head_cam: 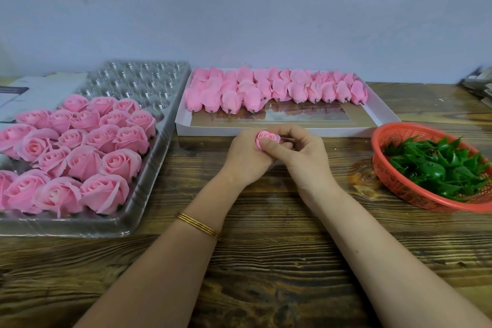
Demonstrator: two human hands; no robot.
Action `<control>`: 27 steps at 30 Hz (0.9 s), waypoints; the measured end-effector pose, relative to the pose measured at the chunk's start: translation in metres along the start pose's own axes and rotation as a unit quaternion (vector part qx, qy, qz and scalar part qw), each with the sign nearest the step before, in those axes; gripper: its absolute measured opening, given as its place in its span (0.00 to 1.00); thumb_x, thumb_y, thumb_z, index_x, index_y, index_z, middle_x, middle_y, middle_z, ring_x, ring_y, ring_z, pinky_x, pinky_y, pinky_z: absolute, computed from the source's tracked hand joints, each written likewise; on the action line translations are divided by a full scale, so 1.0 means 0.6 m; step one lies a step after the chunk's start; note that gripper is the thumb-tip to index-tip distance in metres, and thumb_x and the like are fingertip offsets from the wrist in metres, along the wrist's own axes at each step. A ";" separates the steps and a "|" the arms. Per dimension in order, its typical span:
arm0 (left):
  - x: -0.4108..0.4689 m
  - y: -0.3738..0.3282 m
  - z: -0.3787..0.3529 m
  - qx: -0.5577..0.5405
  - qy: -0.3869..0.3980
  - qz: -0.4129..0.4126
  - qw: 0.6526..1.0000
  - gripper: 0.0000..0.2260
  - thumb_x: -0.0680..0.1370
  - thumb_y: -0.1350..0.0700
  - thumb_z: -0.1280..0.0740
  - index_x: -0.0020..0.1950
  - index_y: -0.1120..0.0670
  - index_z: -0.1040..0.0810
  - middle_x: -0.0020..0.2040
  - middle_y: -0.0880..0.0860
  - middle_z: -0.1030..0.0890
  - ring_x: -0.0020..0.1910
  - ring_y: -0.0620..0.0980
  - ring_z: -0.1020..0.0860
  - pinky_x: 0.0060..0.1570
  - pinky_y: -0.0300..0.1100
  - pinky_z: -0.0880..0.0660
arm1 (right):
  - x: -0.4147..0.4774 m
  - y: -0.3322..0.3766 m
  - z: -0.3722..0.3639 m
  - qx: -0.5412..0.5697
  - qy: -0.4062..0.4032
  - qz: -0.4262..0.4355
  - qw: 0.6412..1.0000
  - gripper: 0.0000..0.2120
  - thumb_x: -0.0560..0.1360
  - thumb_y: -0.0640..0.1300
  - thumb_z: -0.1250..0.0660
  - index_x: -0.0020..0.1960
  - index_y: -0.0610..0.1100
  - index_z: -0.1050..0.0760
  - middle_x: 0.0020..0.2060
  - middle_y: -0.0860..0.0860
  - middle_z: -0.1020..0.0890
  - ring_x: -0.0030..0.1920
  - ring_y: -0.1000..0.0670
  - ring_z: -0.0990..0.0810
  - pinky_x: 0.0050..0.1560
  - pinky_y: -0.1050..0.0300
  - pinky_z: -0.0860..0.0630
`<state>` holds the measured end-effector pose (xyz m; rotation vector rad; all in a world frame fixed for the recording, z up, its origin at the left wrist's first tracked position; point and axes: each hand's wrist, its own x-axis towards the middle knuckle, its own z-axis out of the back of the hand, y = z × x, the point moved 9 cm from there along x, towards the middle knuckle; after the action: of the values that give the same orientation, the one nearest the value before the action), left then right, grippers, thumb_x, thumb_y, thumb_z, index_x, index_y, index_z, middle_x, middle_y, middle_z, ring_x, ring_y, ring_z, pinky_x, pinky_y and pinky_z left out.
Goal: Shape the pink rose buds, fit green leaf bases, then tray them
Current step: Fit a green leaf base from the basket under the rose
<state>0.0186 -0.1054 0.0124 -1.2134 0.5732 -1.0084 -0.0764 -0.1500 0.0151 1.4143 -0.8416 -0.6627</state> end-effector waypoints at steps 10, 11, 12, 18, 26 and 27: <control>-0.002 0.002 -0.009 0.018 0.041 0.008 0.999 0.04 0.70 0.55 0.26 0.40 0.46 0.16 0.37 0.46 0.15 0.42 0.48 0.17 0.50 0.52 0.19 | -0.001 0.026 0.004 -0.020 0.000 0.062 0.998 0.07 0.75 0.40 0.28 0.48 0.52 0.18 0.44 0.50 0.15 0.48 0.53 0.18 0.53 0.57 0.22; -0.002 0.001 -0.009 0.017 0.042 0.008 0.999 0.05 0.68 0.54 0.26 0.36 0.43 0.17 0.35 0.44 0.16 0.42 0.47 0.18 0.49 0.51 0.19 | -0.002 0.030 0.001 -0.027 0.004 0.068 0.997 0.07 0.75 0.40 0.28 0.48 0.51 0.18 0.44 0.49 0.15 0.47 0.54 0.18 0.54 0.57 0.22; -0.002 0.000 -0.008 0.016 0.038 0.009 0.999 0.05 0.65 0.53 0.27 0.32 0.42 0.19 0.33 0.44 0.17 0.40 0.47 0.18 0.48 0.49 0.20 | -0.003 0.033 -0.001 -0.027 0.009 0.072 0.997 0.07 0.75 0.39 0.28 0.48 0.50 0.18 0.45 0.49 0.15 0.46 0.55 0.18 0.53 0.57 0.22; 0.001 -0.004 -0.008 -0.006 0.019 -0.009 1.000 0.05 0.62 0.54 0.27 0.30 0.46 0.22 0.29 0.43 0.21 0.35 0.43 0.23 0.40 0.39 0.26 | 0.000 0.032 -0.004 0.035 0.034 0.055 0.997 0.08 0.73 0.34 0.28 0.46 0.45 0.16 0.46 0.46 0.15 0.48 0.53 0.18 0.58 0.55 0.23; -0.001 -0.012 -0.016 -0.022 0.036 -0.040 0.998 0.06 0.69 0.64 0.23 0.41 0.54 0.16 0.40 0.50 0.14 0.41 0.43 0.18 0.43 0.37 0.23 | 0.005 0.029 -0.005 0.069 0.071 0.038 0.994 0.06 0.72 0.36 0.28 0.45 0.45 0.15 0.48 0.47 0.14 0.52 0.50 0.18 0.63 0.50 0.25; -0.003 -0.015 -0.018 -0.026 0.045 -0.044 0.998 0.08 0.69 0.65 0.24 0.38 0.51 0.16 0.37 0.47 0.15 0.38 0.40 0.19 0.40 0.33 0.25 | 0.006 0.030 -0.006 0.067 0.078 0.041 0.994 0.06 0.72 0.37 0.28 0.45 0.46 0.15 0.48 0.47 0.15 0.53 0.50 0.18 0.64 0.50 0.25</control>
<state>0.0061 -0.1095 0.0178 -1.2538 0.6237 -1.1336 -0.0731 -0.1494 0.0334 1.5233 -0.8280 -0.4331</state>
